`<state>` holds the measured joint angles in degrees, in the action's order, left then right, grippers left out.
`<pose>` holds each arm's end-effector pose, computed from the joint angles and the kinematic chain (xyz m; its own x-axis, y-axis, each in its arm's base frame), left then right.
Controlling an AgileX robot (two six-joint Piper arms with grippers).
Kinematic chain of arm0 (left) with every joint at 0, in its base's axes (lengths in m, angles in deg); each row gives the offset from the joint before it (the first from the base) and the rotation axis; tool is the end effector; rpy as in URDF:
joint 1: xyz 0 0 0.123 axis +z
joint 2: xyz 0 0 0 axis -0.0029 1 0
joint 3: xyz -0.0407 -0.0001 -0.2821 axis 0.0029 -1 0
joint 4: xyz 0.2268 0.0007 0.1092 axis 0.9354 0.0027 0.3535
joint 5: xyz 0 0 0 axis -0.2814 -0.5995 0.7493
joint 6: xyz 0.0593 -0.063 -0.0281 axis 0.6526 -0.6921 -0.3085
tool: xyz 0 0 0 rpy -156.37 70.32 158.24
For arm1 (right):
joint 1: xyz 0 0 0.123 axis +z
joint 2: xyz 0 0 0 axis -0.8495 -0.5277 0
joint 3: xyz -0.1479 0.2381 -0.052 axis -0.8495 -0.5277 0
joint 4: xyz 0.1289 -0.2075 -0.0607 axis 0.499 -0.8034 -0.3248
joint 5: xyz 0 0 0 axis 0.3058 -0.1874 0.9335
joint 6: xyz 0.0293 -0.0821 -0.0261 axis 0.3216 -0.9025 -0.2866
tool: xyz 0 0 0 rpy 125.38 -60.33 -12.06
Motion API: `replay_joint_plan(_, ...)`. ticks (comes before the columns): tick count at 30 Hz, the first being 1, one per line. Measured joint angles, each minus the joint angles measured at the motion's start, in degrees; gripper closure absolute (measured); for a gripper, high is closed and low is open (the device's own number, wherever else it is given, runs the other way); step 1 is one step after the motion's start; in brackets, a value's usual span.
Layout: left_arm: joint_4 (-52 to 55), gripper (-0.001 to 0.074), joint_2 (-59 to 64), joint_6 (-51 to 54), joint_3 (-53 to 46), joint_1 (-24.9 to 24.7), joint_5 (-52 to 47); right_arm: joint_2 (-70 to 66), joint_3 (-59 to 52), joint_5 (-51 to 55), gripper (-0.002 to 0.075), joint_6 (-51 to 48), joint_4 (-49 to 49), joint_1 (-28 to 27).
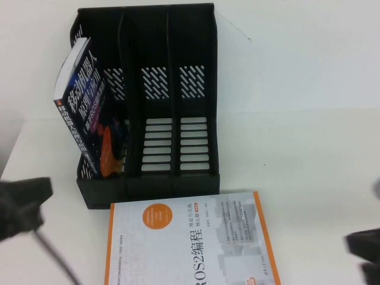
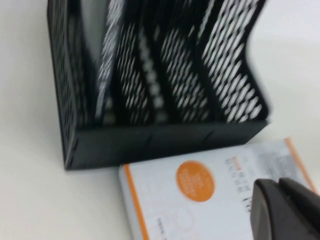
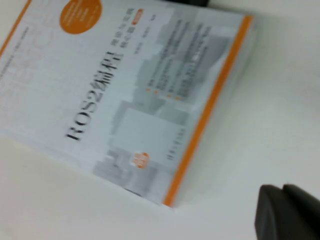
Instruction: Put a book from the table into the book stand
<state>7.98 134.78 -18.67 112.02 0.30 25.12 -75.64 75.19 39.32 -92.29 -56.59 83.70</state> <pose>0.1533 -0.0357 0.3242 -0.5455 -0.2324 -0.8053 0.2216 0.8866 -0.4060 0.1616 0.0963 0.2561 -0.7010 -0.1929 -0.6866 -0.4566 0.8609 0.2244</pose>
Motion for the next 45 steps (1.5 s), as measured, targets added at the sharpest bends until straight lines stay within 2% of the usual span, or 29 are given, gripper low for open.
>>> replay_joint_plan(7, -0.01, 0.0737, -13.50, 0.38, -4.97, 0.00, -2.60, 17.97, -0.47, 11.30, 0.0722, 23.27, -31.31, 0.00)
replay_joint_plan(11, 0.22, 0.0737, -20.23, 2.87, -9.03, 0.00, -1.18, 27.86, -2.49, 13.05, 0.0722, 29.68, -39.13, 0.00)
replay_joint_plan(19, 2.39, 0.0737, -32.13, 5.17, -16.29, 0.00, 5.55, 44.38, -10.90, 11.59, 0.0722, 31.33, -38.29, 0.00)
replay_joint_plan(25, 4.49, 0.0737, -34.08, 5.25, -18.45, 0.00, 6.57, 51.65, -13.45, 10.74, 0.0724, 32.37, -37.59, 0.00)
replay_joint_plan(45, 4.28, 0.0737, -34.12, 5.47, -18.69, 0.00, 6.93, 52.30, -13.77, 10.53, 0.0726, 32.59, -37.47, 0.00)
